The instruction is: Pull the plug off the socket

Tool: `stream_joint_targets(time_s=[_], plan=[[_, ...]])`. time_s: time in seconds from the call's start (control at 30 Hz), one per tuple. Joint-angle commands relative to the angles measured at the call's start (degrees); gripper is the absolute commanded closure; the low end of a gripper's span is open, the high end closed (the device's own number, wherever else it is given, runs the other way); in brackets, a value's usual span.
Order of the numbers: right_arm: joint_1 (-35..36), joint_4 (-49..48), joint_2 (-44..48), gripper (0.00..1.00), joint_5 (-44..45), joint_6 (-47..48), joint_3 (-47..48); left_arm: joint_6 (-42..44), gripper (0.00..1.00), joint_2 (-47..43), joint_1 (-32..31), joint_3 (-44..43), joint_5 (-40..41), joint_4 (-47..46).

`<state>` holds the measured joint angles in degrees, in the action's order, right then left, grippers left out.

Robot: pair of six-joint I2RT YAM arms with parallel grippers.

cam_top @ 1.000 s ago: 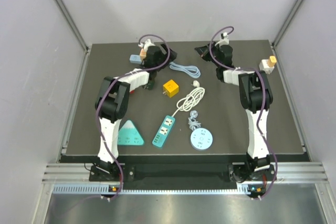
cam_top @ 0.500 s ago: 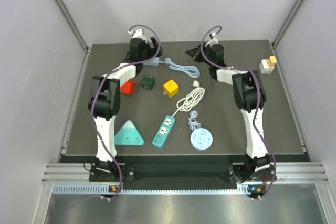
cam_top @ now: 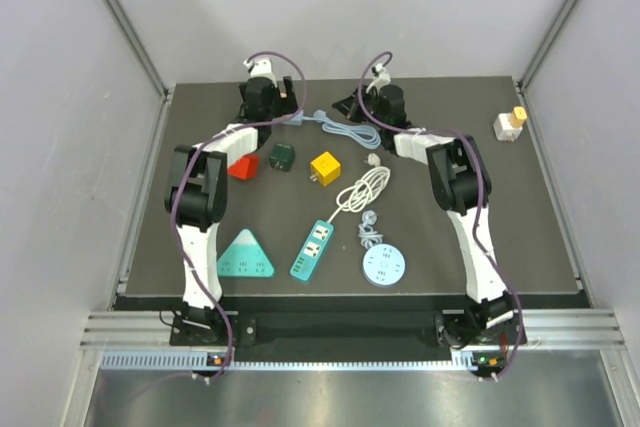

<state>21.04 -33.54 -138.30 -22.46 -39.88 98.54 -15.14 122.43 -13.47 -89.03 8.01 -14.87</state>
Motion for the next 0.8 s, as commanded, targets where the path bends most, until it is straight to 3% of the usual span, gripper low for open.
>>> stream_joint_targets(time_s=[0.0, 0.27, 0.4, 0.5, 0.53, 0.63, 0.7, 0.73, 0.77], plan=[[2.42, 0.05, -3.28, 1.00, -1.01, 1.56, 5.77, 3.36, 0.01, 2.27, 0.20, -3.85, 3.32, 1.32], [5.24, 0.14, -6.63, 1.00, -0.31, 0.15, 10.26, 4.06, 0.02, 7.29, 0.20, -6.32, 4.64, 0.20], [5.86, 0.84, -7.68, 1.00, -0.48, 0.24, 11.85, 4.06, 0.09, 8.44, 0.20, -6.59, 4.21, -1.82], [6.29, 1.20, -7.86, 1.00, -0.22, 0.59, 12.37, 3.62, 0.30, 8.61, 0.20, -6.50, 4.29, -2.44], [6.30, 1.02, -8.12, 0.97, -0.13, 0.24, 12.46, 2.84, 0.43, 8.35, 0.20, -6.15, 4.21, -2.44], [6.30, 0.58, -8.74, 0.89, -0.39, -1.33, 12.73, 1.60, 0.55, 7.39, 0.20, -4.84, 2.45, -3.32], [6.21, 0.49, -9.09, 0.86, -0.74, -2.04, 13.08, 0.47, 0.69, 6.25, 0.20, -3.44, 1.84, -4.63], [6.30, 0.67, -9.27, 0.84, -0.92, -2.48, 13.17, 0.20, 0.79, 5.81, 0.20, -2.99, 1.83, -5.07], [6.30, 1.02, -9.09, 0.83, -1.01, -2.66, 13.08, -0.07, 0.96, 5.37, 0.12, -2.55, 1.83, -5.25]])
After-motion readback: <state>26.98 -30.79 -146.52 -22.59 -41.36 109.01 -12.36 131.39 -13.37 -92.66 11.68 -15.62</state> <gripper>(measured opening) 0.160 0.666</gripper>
